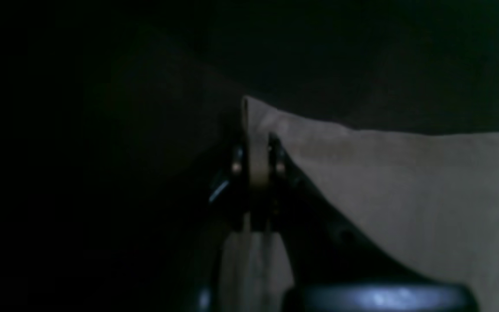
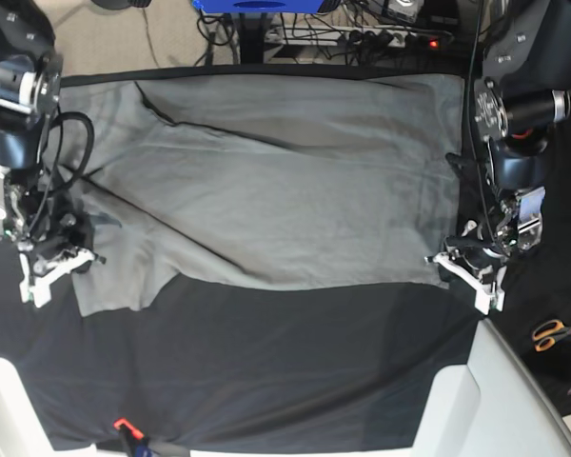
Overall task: Fold the T-shirt properly
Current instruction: 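Grasp the shirt's opposite side edge with both grippers, then lift and fold the grasped edge over toward the first fold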
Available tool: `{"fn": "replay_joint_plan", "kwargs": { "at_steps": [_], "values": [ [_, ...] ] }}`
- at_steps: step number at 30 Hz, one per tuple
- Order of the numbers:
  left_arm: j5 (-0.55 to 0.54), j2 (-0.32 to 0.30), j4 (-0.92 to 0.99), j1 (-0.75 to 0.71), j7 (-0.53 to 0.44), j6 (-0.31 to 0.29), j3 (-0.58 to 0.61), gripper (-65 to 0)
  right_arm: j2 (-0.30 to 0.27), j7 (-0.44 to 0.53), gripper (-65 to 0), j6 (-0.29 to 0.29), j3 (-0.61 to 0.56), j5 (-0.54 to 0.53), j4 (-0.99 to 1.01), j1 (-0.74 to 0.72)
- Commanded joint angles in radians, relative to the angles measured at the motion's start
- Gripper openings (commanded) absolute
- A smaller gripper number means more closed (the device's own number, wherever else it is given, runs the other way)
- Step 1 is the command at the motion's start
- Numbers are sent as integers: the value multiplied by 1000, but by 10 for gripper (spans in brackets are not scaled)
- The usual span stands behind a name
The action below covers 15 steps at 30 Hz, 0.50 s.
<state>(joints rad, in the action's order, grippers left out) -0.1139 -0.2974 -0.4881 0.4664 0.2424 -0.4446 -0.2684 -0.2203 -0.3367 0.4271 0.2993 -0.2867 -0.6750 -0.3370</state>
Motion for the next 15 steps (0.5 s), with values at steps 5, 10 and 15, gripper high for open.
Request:
{"fn": "replay_joint_plan", "kwargs": {
  "at_steps": [5, 10, 15],
  "values": [
    [-14, -12, -194, -45, 96, -1, -7, -650, 2, -20, -648, 13, 1, -16, -193, 22],
    [-14, -10, -395, -136, 171, -3, -9, -650, 2, -101, -648, 13, 5, -16, -308, 43],
    [-14, -12, -556, -212, 236, -4, -9, -650, 0, -121, -648, 13, 5, -18, -400, 77]
  ]
}}
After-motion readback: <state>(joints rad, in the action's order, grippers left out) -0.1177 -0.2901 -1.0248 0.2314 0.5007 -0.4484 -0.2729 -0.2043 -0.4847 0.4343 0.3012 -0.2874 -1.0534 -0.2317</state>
